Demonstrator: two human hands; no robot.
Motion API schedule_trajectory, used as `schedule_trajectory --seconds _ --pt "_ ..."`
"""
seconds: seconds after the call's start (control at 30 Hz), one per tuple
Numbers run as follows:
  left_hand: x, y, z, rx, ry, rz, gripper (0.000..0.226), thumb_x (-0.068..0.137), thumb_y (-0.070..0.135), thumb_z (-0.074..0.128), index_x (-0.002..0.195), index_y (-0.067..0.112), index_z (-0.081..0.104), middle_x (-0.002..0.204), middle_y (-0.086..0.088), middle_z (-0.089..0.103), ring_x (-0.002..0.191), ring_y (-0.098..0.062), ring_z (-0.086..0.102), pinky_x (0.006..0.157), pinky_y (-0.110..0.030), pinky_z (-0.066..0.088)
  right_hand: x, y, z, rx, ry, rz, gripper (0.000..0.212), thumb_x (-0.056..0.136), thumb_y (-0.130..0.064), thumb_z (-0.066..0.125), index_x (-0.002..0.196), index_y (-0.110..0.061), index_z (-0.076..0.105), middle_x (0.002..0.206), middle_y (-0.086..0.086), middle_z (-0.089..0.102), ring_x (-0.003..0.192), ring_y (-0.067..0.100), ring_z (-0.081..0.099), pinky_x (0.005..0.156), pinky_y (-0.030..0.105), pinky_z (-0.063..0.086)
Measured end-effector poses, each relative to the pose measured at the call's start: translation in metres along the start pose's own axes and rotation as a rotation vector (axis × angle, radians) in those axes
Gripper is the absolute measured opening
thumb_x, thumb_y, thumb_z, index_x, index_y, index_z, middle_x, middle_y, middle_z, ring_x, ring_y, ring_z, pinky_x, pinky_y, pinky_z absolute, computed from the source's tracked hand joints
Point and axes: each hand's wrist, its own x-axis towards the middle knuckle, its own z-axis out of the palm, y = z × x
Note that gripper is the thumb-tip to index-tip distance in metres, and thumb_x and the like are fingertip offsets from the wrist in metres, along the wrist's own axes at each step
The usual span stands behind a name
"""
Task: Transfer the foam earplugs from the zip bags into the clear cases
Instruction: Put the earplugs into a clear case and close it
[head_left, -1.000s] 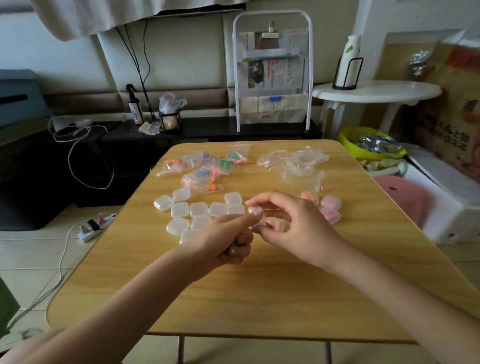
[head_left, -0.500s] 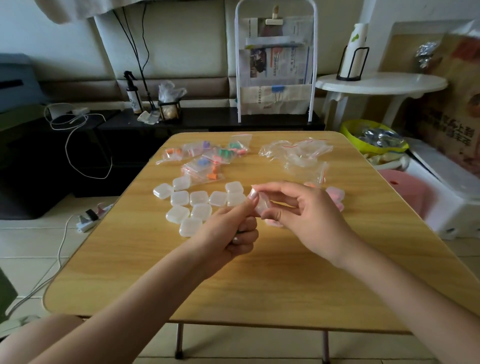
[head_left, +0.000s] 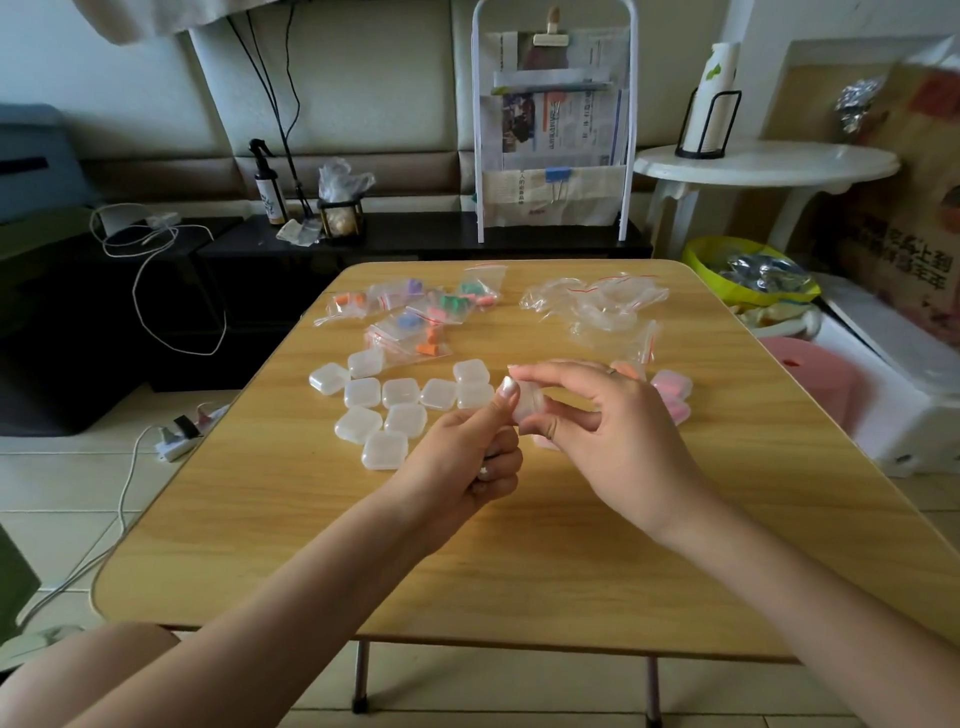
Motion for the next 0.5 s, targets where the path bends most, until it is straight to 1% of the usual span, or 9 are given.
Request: schedule_trajectory --seconds 0.07,0.1,0.13,0.23,0.27,0.3,0.4,0.47,0.5 --pt "0.001 -0.002 0.001 -0.028 0.008 0.018 0.044 0.084 0.042 0.051 0.044 0.024 0.053 0.065 -0.003 0.008 0.041 -0.005 0.02 0.041 -0.017 0.019 0.002 0.001 0.002 -0.06 0.014 -0.04 0.038 0.08 0.001 0.071 0.115 -0.015 0.068 0.104 -0.002 0.063 0.083 0.028 0.067 0.078 0.039 0.057" --pt "0.001 -0.003 0.002 -0.034 0.013 0.023 0.043 0.084 0.042 0.051 0.045 0.024 0.053 0.064 -0.002 0.009 0.041 -0.005 0.02 0.041 -0.017 0.019 0.002 0.003 0.002 -0.102 0.005 -0.069 0.038 0.079 0.001 0.072 0.115 -0.013 0.068 0.103 0.002 0.063 0.08 0.03 0.067 0.077 0.041 0.056" --pt "0.001 -0.004 0.002 -0.029 0.019 0.028 0.042 0.083 0.042 0.051 0.045 0.025 0.053 0.062 -0.001 0.011 0.041 -0.005 0.021 0.041 -0.017 0.019 0.003 0.004 0.002 -0.149 -0.005 -0.096 0.039 0.079 0.001 0.072 0.115 -0.013 0.068 0.103 0.004 0.063 0.079 0.03 0.066 0.079 0.039 0.055" --pt "0.0 -0.006 0.002 0.036 0.043 0.033 0.041 0.083 0.044 0.052 0.047 0.025 0.055 0.055 0.004 0.021 0.042 -0.006 0.021 0.042 -0.018 0.018 0.003 0.007 0.0 -0.26 -0.018 -0.145 0.039 0.078 0.002 0.071 0.115 -0.01 0.068 0.105 0.005 0.064 0.078 0.028 0.067 0.086 0.017 0.046" --pt "0.0 -0.005 0.002 0.051 0.049 0.029 0.043 0.085 0.044 0.052 0.047 0.024 0.055 0.054 0.004 0.022 0.042 -0.006 0.022 0.042 -0.019 0.018 0.003 0.007 0.0 -0.273 -0.02 -0.15 0.038 0.078 0.002 0.071 0.115 -0.009 0.068 0.106 0.003 0.064 0.077 0.028 0.068 0.085 0.011 0.043" --pt "0.0 -0.005 0.002 0.059 0.049 0.021 0.046 0.087 0.043 0.051 0.045 0.024 0.056 0.054 0.004 0.021 0.042 -0.006 0.022 0.042 -0.019 0.018 0.003 0.007 0.0 -0.26 -0.025 -0.144 0.038 0.079 0.002 0.071 0.115 -0.009 0.068 0.106 0.0 0.063 0.078 0.027 0.068 0.086 0.01 0.043" --pt "-0.001 0.0 0.001 0.06 0.03 -0.007 0.049 0.087 0.043 0.052 0.042 0.023 0.056 0.058 0.002 0.015 0.042 -0.006 0.021 0.042 -0.018 0.018 0.003 0.003 -0.003 -0.08 -0.023 -0.034 0.037 0.081 -0.001 0.071 0.114 -0.017 0.068 0.109 -0.015 0.06 0.089 0.018 0.068 0.084 0.025 0.055" --pt "-0.002 0.004 -0.001 0.076 0.012 0.001 0.044 0.082 0.044 0.055 0.043 0.024 0.055 0.063 -0.001 0.012 0.044 -0.006 0.02 0.042 -0.018 0.018 0.003 0.0 -0.005 0.041 -0.028 0.042 0.035 0.081 -0.008 0.071 0.112 -0.023 0.068 0.106 -0.009 0.064 0.093 0.014 0.068 0.084 0.029 0.057" --pt "-0.002 0.006 -0.002 0.092 0.007 0.016 0.04 0.081 0.044 0.057 0.046 0.025 0.056 0.062 0.0 0.014 0.045 -0.007 0.02 0.043 -0.018 0.017 0.002 -0.002 -0.006 0.077 -0.037 0.063 0.034 0.081 -0.015 0.071 0.113 -0.025 0.068 0.103 -0.006 0.066 0.091 0.012 0.068 0.084 0.03 0.056"
